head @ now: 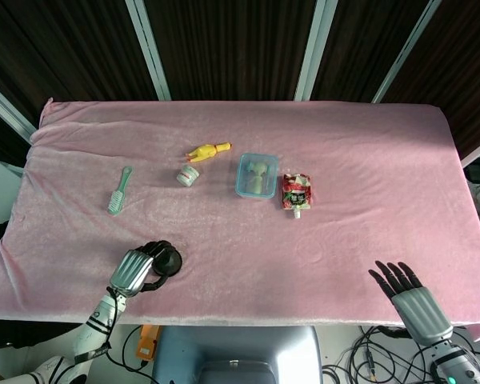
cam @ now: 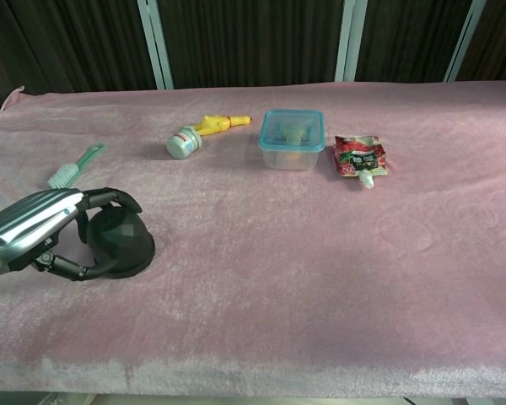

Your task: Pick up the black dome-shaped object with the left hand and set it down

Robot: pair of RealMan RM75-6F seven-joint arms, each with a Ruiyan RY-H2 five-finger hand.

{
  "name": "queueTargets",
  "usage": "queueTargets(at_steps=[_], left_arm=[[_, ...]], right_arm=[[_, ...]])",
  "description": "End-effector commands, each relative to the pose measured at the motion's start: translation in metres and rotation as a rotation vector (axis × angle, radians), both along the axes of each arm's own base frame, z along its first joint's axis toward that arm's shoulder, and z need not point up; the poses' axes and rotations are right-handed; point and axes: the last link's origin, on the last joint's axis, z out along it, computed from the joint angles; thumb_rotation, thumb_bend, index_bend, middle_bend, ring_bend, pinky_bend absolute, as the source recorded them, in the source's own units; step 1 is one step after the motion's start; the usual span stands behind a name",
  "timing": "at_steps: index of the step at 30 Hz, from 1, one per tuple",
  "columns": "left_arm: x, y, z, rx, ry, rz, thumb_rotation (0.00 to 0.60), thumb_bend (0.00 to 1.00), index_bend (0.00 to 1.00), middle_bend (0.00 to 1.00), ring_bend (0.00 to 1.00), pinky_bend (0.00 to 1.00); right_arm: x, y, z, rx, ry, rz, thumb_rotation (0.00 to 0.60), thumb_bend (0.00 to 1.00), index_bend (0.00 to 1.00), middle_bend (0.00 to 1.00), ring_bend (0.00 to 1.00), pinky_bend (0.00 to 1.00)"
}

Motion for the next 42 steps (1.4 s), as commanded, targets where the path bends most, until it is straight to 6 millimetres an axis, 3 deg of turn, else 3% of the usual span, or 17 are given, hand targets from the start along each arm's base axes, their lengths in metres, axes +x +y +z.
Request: queueTargets(at_steps=[1,8,13,22,29,37,42], left_arm=[[0.005,-0.002,0.011,0.028,-0.038,-0.024,0.6,0.33,0.33,0.31,0.38,0.55],[0.007,-0.003,0.031,0.067,-0.063,-0.042,0.6,0.33,0.33,0.31,0.38,0.55],[-0.004,-0.004,0.046,0.106,0.0,-0.035,0.6,0.33,0.33,0.32,0.39,0.56],[-0.031,-0.003,0.045,0.139,0.099,0.009,0.6,0.33,0.32,0.31,0.37,0.54],[-0.044,-0.001,0.041,0.134,0.186,0.029,0.6,0.33,0.28,0.24,0.28,0.46],[-0.046,-0.006,0.045,0.064,0.207,0.069,0.6,0.33,0.16,0.04,0.01,0.23],[-0.044,-0.009,0.056,0.07,0.222,0.071,0.6,0.32,0.14,0.0,0.0,0.2]], right_arm=[[0.0,0.0,0.0,0.001,0.001,0.0,0.6,0.0,0.0,0.0,0.0,0.08],[0.0,-0.001,-0.001,0.001,0.004,-0.003,0.6,0.0,0.0,0.0,0.0,0.08],[0.0,0.0,0.0,-0.001,0.003,-0.002,0.6,0.0,0.0,0.0,0.0,0.08],[0.0,-0.001,0.0,0.002,0.004,-0.004,0.6,0.0,0.0,0.0,0.0,0.08],[0.0,-0.001,0.0,0.001,0.003,-0.004,0.6,0.0,0.0,0.0,0.0,0.08],[0.0,-0.001,0.0,0.002,0.004,-0.005,0.6,0.0,0.0,0.0,0.0,0.08],[0.0,-0.001,0.0,-0.001,0.003,-0.004,0.6,0.0,0.0,0.0,0.0,0.08]])
